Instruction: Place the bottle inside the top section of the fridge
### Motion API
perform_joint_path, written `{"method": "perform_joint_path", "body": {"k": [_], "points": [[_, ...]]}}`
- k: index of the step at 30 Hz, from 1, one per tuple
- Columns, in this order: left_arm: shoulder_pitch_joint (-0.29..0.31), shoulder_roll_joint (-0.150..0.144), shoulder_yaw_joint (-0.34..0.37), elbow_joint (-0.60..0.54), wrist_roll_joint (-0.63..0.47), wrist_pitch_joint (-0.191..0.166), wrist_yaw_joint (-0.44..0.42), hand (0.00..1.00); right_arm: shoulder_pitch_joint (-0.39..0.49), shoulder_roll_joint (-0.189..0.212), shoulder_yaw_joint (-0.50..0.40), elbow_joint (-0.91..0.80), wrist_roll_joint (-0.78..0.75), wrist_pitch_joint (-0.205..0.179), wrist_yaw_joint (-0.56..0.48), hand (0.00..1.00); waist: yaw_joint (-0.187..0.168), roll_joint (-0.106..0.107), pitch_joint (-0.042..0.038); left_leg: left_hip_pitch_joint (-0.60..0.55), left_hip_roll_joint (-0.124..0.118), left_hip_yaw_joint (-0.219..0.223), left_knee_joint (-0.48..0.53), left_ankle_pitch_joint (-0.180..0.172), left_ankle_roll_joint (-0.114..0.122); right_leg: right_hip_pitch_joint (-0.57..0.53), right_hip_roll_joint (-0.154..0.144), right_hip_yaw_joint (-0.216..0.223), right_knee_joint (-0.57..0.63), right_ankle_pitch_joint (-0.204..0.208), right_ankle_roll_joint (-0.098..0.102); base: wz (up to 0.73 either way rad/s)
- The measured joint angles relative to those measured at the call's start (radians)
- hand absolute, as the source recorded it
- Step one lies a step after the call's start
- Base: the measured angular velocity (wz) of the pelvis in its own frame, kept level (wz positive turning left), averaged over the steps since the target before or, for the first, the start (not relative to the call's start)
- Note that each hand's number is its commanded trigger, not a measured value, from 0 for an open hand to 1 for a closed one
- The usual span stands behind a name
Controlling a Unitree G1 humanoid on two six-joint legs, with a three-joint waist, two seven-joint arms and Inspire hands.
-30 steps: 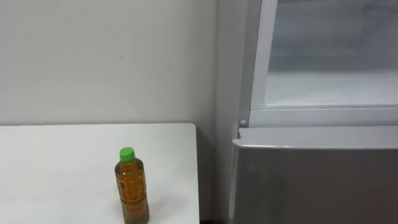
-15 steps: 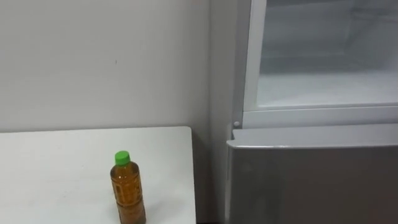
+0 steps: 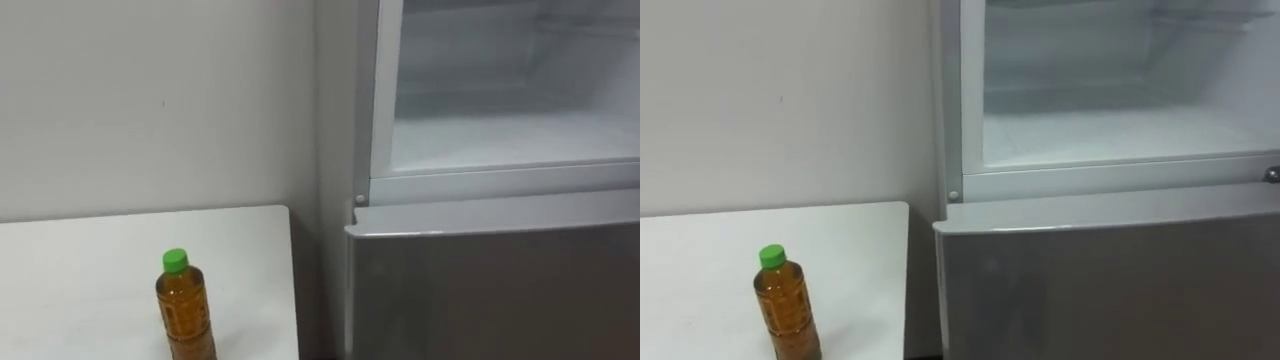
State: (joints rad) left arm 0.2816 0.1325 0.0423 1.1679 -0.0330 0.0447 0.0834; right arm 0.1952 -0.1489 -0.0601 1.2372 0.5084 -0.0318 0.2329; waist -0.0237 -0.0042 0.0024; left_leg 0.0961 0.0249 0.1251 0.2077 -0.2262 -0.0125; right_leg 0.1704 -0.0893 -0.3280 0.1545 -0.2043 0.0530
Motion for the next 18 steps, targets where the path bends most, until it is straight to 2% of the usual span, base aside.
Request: {"method": "perform_joint_path", "body": {"k": [5,8,9,11,13,18], "points": [[-0.009,0.006,-0.027,-0.003,0.011,-0.001,-0.031,0.0,-0.01,-0.008,0.018,-0.047,-0.028,0.009,0.008,0.0,-0.001,0.002,0.0013,-0.019,0.003,0.012,0.019,-0.002,0.001,-0.02,0.001,0.015,0.005,0.0,0.0,-0.08],[-0.013,0.006,-0.027,-0.006,0.026,-0.003,-0.054,0.0,-0.009,-0.011,0.057,-0.163,-0.054,0.011,0.011,0.0,0.002,0.009,0.0056,-0.03,0.006,0.017,0.028,-0.005,0.0,-0.036,0.0,0.017,0.019,0.0,-0.001,-0.07],[-0.016,0.005,-0.027,-0.006,0.028,-0.007,-0.061,0.0,-0.01,-0.01,0.07,-0.214,-0.063,0.009,0.015,0.0,0.004,0.008,0.0042,-0.031,0.007,0.017,0.029,-0.005,0.0,-0.041,0.001,0.017,0.021,0.0,-0.001,0.0],[-0.015,0.006,-0.027,-0.008,0.028,-0.011,-0.076,0.0,-0.003,-0.011,0.087,-0.3,-0.083,0.006,0.034,0.0,0.005,0.011,0.0081,-0.032,0.009,0.017,0.029,-0.005,0.0,-0.049,0.001,0.017,0.034,0.0,-0.001,0.0],[-0.013,0.007,-0.026,-0.009,0.028,-0.023,-0.096,0.0,0.024,-0.012,0.109,-0.45,-0.094,0.003,0.057,0.0,0.022,0.009,0.0079,-0.036,0.009,0.017,0.03,-0.007,0.0,-0.054,0.001,0.019,0.037,-0.002,-0.004,0.0],[0.004,0.01,-0.026,-0.009,0.027,-0.051,-0.107,0.0,0.033,-0.013,0.118,-0.649,-0.083,-0.006,0.113,0.0,0.032,0.004,0.0051,-0.039,0.011,0.017,0.039,-0.009,0.0,-0.055,0.001,0.019,0.036,-0.003,-0.006,0.0]]}}
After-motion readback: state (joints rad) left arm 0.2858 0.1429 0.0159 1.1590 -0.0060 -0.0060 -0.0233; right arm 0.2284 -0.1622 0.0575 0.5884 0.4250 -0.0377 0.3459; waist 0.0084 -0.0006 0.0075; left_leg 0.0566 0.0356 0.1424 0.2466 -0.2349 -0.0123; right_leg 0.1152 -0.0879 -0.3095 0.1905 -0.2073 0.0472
